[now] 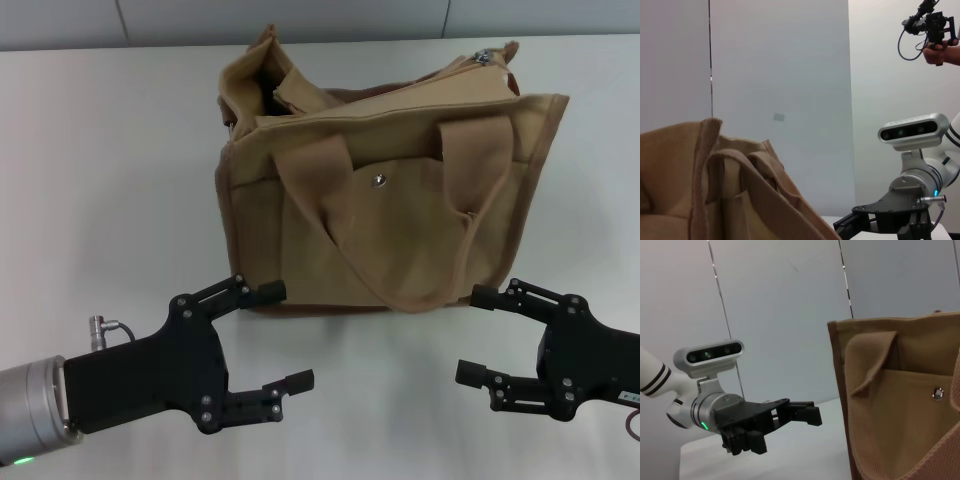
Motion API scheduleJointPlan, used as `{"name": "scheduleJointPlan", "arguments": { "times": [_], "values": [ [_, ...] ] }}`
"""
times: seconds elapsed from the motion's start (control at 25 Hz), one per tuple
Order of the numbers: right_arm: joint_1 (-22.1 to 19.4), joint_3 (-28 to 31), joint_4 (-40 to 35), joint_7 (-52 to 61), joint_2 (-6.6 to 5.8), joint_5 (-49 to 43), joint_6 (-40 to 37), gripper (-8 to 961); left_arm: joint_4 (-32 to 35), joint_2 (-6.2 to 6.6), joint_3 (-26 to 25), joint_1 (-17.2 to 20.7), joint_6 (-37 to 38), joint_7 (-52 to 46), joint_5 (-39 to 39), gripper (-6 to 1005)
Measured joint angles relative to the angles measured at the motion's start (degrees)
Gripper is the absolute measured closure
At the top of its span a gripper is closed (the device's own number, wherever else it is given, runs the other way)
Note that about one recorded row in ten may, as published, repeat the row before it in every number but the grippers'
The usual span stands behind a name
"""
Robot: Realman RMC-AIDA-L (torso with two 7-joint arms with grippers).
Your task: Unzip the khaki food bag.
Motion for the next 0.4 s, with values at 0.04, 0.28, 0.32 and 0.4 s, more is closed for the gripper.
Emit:
{"name": "scheduleJointPlan", "arguments": {
  "times": [0.04, 0.28, 0.32, 0.4],
  "values": [
    [0.0, 0.01, 0.0, -0.01, 0.01, 0.0, 0.1, 104, -0.01, -0.06, -0.01, -0.01, 0.0, 0.0, 0.01, 153],
    [0.13, 0.08, 0.06, -0.05, 0.1, 0.28, 0.59, 104, -0.01, -0.41, -0.55, 0.19, -0.01, 0.49, 0.08, 153],
    [0.15, 0.11, 0.07, -0.07, 0.13, 0.28, 0.6, 104, -0.01, -0.4, -0.55, 0.19, 0.0, 0.49, 0.08, 153],
    [0.19, 0.27, 0.06, -0.1, 0.16, 0.32, 0.6, 104, -0.01, -0.41, -0.55, 0.2, 0.02, 0.49, 0.08, 153]
  ]
}}
